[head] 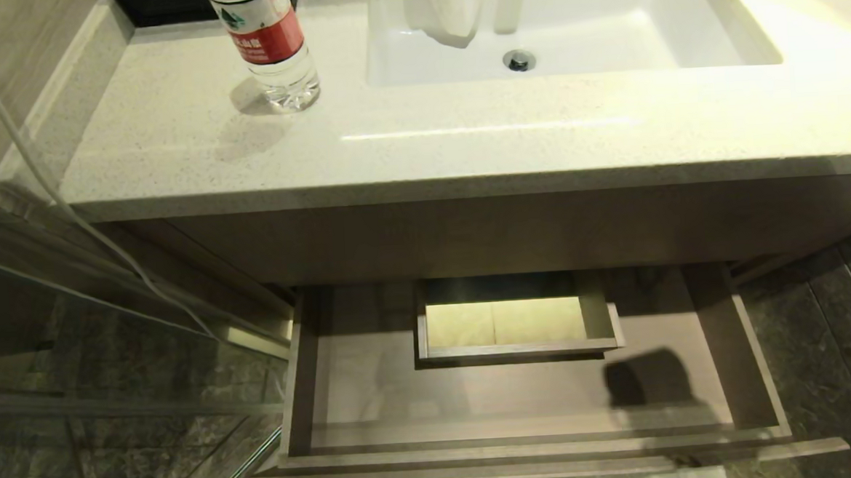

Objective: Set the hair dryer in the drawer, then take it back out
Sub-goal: Place it on the countertop

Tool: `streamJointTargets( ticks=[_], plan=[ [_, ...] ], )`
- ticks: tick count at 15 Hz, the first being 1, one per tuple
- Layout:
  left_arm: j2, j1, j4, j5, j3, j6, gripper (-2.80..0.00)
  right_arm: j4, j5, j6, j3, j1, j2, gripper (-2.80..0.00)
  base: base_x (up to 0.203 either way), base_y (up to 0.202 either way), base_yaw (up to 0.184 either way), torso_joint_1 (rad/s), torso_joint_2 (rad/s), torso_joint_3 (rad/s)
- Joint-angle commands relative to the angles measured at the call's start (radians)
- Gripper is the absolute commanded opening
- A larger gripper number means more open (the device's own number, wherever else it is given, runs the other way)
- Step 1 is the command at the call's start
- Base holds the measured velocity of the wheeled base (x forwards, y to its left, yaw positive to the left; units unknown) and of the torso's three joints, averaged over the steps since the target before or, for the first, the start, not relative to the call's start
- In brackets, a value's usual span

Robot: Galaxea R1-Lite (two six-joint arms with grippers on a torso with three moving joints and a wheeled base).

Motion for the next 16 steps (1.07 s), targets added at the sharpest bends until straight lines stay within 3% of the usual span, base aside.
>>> streamJointTargets(
  ticks=[1,6,12,16],
  plan=[
    [0.000,0.000,0.000,0.000,0.000,0.000,-2.80,-0.001,-0.001,-0.004,-0.002,0.001,0.000,-2.80,0.000,0.000,0.000,0.300,-0.05,0.227],
    [0.000,0.000,0.000,0.000,0.000,0.000,-2.80,-0.011,-0.001,-0.005,-0.007,0.001,0.000,-2.80,0.000,0.000,0.000,0.320,-0.09,0.230],
    [0.000,0.000,0.000,0.000,0.000,0.000,-2.80,-0.012,0.002,-0.004,-0.023,0.001,-0.003,-2.80,0.000,0.000,0.000,0.063,-0.02,0.042],
    [0.000,0.000,0.000,0.000,0.000,0.000,-2.80,-0.006,0.002,-0.008,-0.040,0.001,0.003,-2.80,0.000,0.000,0.000,0.256,-0.11,0.140]
  ],
)
